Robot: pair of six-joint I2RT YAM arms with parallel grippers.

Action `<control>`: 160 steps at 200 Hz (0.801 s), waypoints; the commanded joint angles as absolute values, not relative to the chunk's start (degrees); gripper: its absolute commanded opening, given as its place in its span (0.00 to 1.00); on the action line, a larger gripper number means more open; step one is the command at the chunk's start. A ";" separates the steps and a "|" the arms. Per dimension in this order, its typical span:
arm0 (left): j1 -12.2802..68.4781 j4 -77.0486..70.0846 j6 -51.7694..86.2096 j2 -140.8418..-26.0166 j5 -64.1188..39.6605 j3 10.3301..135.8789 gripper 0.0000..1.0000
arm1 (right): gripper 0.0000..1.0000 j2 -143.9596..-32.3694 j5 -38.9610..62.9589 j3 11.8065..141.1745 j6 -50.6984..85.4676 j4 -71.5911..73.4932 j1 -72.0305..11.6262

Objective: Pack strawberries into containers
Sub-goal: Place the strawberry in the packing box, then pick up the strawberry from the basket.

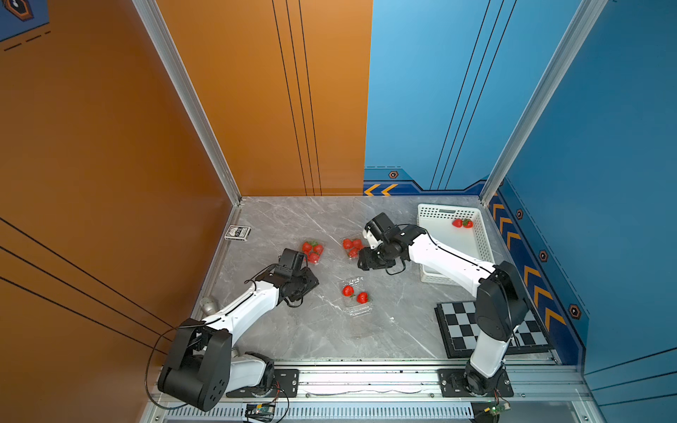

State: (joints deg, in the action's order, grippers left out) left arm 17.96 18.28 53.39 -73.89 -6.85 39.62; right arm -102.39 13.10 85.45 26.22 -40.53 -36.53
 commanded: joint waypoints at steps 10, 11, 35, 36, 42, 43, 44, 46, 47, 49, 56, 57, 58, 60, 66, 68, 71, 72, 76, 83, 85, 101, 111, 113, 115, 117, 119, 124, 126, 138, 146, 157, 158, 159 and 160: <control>18.31 21.27 51.67 -73.87 -4.05 43.53 0.53 | 0.59 -96.54 16.41 82.76 23.76 -41.07 -27.43; 18.34 21.27 51.63 -73.85 -4.00 43.61 0.53 | 0.59 -96.39 16.56 82.60 23.70 -41.02 -26.90; 19.43 21.27 51.76 -74.72 -3.10 46.49 0.53 | 0.60 -94.84 18.27 81.65 22.88 -40.28 -16.50; 19.47 21.27 51.72 -74.85 -3.09 46.67 0.53 | 0.60 -94.84 18.23 81.65 22.82 -40.23 -16.29; 19.89 21.40 51.61 -75.47 -3.01 47.77 0.54 | 0.60 -94.83 18.03 81.56 22.65 -40.10 -13.52; 19.97 21.42 51.60 -75.61 -2.96 48.01 0.53 | 0.60 -94.83 18.02 81.56 22.62 -40.09 -13.09; 20.05 21.48 51.60 -75.78 -2.97 48.18 0.53 | 0.60 -94.88 18.06 81.61 22.60 -40.04 -12.65; 20.22 21.56 51.53 -76.01 -2.92 48.58 0.54 | 0.60 -94.95 18.14 81.57 22.61 -39.96 -11.78; 20.35 21.59 51.52 -76.15 -2.87 48.77 0.54 | 0.60 -94.98 18.25 81.57 22.56 -39.89 -11.38; 20.47 21.66 51.46 -76.41 -2.80 49.26 0.54 | 0.60 -95.05 18.43 81.56 22.51 -39.72 -10.58; 21.27 21.85 51.16 -77.44 -2.56 50.90 0.54 | 0.60 -95.46 18.65 81.55 22.50 -39.18 -8.01; 21.31 21.91 51.16 -77.70 -2.56 51.11 0.54 | 0.60 -95.54 18.55 81.56 22.50 -39.15 -7.56; 21.38 21.94 51.11 -77.83 -2.51 51.31 0.54 | 0.60 -95.58 18.46 81.56 22.46 -39.13 -7.17; 21.65 22.03 50.97 -78.08 -2.47 51.81 0.54 | 0.60 -95.70 18.28 81.67 22.42 -39.03 -6.43; 22.20 22.14 50.75 -79.21 -2.38 53.19 0.54 | 0.60 -96.20 17.82 81.89 22.21 -38.82 -4.51; 22.47 22.15 50.68 -79.55 -2.38 53.51 0.54 | 0.59 -96.36 17.77 82.04 22.16 -38.62 -3.85; 22.74 22.19 50.55 -80.15 -2.37 54.35 0.54 | 0.60 -96.70 17.69 82.04 22.22 -38.35 -2.95; 22.84 22.21 50.50 -80.33 -2.33 54.64 0.54 | 0.60 -96.82 17.68 82.11 22.14 -38.25 -2.66; 23.22 22.28 50.39 -81.07 -2.35 55.59 0.54 | 0.60 -97.35 17.35 82.33 22.07 -38.07 -1.51; 23.84 22.41 50.07 -82.49 -2.30 57.32 0.53 | 0.60 -98.29 16.58 83.10 21.98 -38.07 0.13; 24.04 22.48 49.98 -82.81 -2.24 57.84 0.54 | 0.60 -98.51 16.41 83.26 21.86 -38.06 0.49; 25.71 22.59 49.10 -85.89 -2.29 62.09 0.53 | 0.60 -100.63 14.26 84.64 21.47 -37.24 3.78; 26.78 22.76 48.55 -87.90 -2.11 64.44 0.54 | 0.60 -102.54 13.04 85.62 21.32 -36.64 5.53; 26.97 22.92 48.41 -88.27 -2.11 64.89 0.54 | 0.60 -102.96 12.84 85.85 21.35 -36.54 5.89; 27.16 22.93 48.29 -88.75 -2.18 65.46 0.54 | 0.60 -103.39 12.77 86.06 21.44 -36.49 6.17; 27.40 22.94 48.15 -89.16 -2.19 65.89 0.53 | 0.60 -103.85 12.68 86.40 21.44 -36.48 6.51; 27.61 22.94 47.99 -89.64 -2.24 66.31 0.53 | 0.60 -104.34 12.77 86.68 21.51 -36.52 6.79; 28.17 22.99 47.70 -90.62 -2.28 67.45 0.53 | 0.59 -105.58 13.14 87.42 21.53 -36.52 7.57; 28.36 23.11 47.59 -90.99 -2.28 67.93 0.53 | 0.59 -105.98 13.28 87.68 21.53 -36.49 7.80; 29.53 23.68 47.05 -93.50 -2.41 70.41 0.54 | 0.59 -108.46 12.97 89.18 21.49 -36.15 8.94; 30.23 23.67 46.78 -94.96 -2.61 71.92 0.53 | 0.59 -110.09 12.42 90.35 21.36 -36.05 9.39; 30.88 23.82 46.58 -97.18 -3.14 73.75 0.53 | 0.59 -112.39 11.93 91.96 21.11 -35.88 9.81; 30.91 23.82 46.54 -97.32 -3.19 73.92 0.53 | 0.59 -112.57 11.85 92.12 21.10 -35.87 9.87; 30.92 23.82 46.52 -97.53 -3.31 74.05 0.53 | 0.59 -112.76 11.82 92.34 21.10 -35.87 9.90; 31.02 23.82 46.51 -97.72 -3.33 74.20 0.53 | 0.59 -113.02 11.75 92.49 21.10 -35.86 9.92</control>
State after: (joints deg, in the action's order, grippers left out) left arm 29.50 21.26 48.73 -93.91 -3.44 70.76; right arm -109.32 14.11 88.40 22.41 -36.75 8.95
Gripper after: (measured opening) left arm 0.532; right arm 0.592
